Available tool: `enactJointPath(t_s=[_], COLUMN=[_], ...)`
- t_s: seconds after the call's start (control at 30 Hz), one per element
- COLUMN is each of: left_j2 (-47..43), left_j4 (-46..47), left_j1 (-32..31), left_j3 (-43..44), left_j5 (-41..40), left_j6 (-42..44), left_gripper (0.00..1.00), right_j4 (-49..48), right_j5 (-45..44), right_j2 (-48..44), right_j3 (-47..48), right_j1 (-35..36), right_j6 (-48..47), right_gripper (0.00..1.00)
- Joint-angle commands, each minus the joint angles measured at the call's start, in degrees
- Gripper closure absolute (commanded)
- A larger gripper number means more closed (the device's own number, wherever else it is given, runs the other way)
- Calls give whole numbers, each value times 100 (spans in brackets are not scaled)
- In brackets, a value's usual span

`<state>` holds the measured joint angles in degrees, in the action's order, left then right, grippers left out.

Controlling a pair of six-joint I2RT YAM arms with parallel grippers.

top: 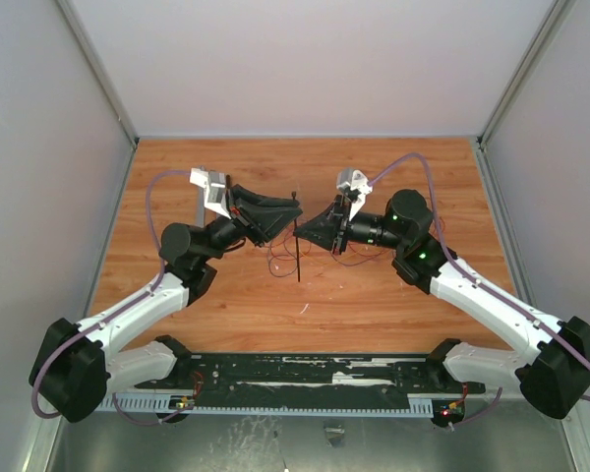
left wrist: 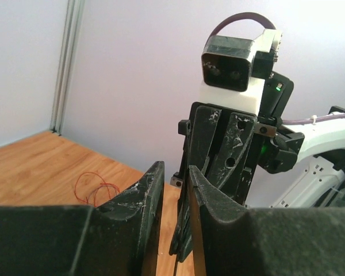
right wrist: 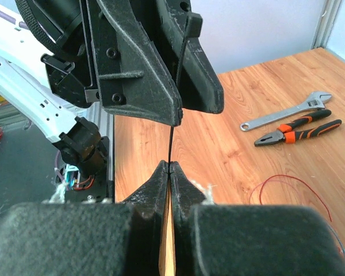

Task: Zip-tie the wires
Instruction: Pick up the ribbon at the center of the board.

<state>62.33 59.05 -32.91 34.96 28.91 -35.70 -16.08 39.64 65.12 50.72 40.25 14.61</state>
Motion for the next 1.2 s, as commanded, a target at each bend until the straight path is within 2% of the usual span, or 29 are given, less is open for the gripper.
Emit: enactJointPath(t_s=[0.0, 0.5, 0.63, 0.9, 1.0, 1.07, 1.17], left_j2=[71, 175, 184, 363, 571, 793, 1287], left_j4=[298, 354, 355, 186, -230, -313, -251], left_j1=[37, 92, 121, 148, 205, 326, 620], left_j3=[215, 276, 289, 367, 656, 854, 1266], left_j5=[124, 133, 124, 12, -199, -269, -238], left_j6=[-56, -48, -36, 50, 370, 530, 479], left_gripper=[72, 86, 100, 100, 100, 100, 100], right_j4=[81, 274, 365, 373, 582, 799, 1042], right_j5=[-79, -113, -122, -374, -727, -1082, -1682], right_j2=[-97, -35, -13, -88, -183, -319, -597], right_j3=[-93, -71, -71, -67, -67, -90, -216], right_j1=[-37, -44, -54, -124, -173, -237, -386], right_j6=[-129, -261, -332, -428, -561, -663, -738], right_gripper=[100, 100, 100, 100, 82, 78, 66])
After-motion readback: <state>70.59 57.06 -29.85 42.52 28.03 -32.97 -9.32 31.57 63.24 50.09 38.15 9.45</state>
